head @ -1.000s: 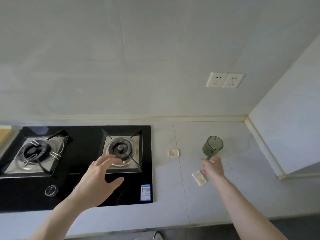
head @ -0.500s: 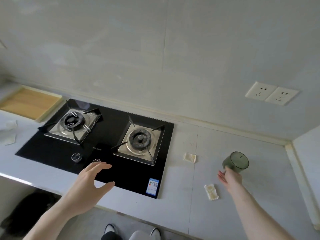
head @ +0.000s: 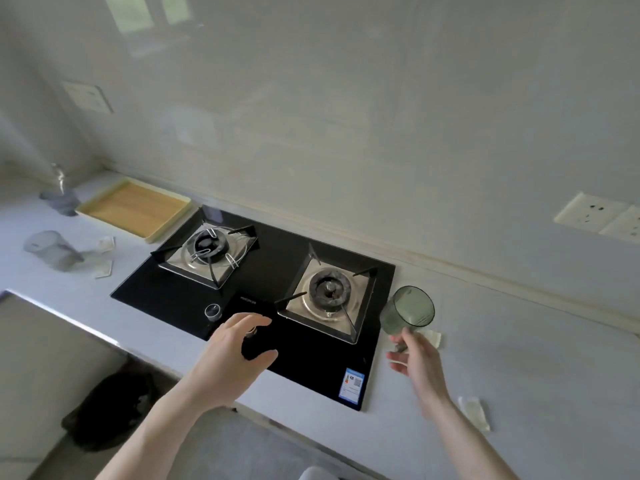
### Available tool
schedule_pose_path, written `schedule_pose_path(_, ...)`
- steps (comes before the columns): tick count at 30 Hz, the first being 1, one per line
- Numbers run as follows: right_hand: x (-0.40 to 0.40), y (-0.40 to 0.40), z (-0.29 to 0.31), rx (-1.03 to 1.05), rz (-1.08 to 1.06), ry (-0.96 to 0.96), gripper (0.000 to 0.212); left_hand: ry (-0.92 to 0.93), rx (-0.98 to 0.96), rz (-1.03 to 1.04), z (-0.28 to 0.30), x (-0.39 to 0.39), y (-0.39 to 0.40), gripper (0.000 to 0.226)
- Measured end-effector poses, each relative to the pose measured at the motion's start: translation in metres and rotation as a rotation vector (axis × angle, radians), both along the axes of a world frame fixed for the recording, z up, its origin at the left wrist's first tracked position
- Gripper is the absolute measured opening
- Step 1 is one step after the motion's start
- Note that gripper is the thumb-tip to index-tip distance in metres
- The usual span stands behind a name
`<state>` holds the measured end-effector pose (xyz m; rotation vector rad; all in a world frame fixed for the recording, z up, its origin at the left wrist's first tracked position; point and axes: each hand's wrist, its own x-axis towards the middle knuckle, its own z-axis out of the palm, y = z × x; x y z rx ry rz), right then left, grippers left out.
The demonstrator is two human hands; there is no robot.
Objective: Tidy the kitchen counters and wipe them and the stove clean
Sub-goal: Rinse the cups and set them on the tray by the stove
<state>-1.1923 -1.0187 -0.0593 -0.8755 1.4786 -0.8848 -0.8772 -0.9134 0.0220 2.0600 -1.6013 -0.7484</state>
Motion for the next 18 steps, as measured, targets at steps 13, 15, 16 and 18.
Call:
schedule_pose_path(13,0.231,0.096,0.06,-0.045,0.653,-0.021,0.033,-0.011,-0.003,0.301,-0.001,0.168,0.166,0.046)
schedule_pose_path(15,0.27,0.112,0.06,-0.023,0.7,-0.044,0.032,-0.004,-0.021,0.364,-0.001,0.199,0.196,0.044)
schedule_pose_path(16,0.287,0.12,0.059,-0.008,0.709,-0.058,0.031,-0.003,-0.028,0.389,0.0,0.211,0.208,0.042)
schedule_pose_path(18,0.322,0.136,0.056,0.016,0.731,-0.072,0.029,-0.002,-0.04,0.443,0.002,0.235,0.232,0.04)
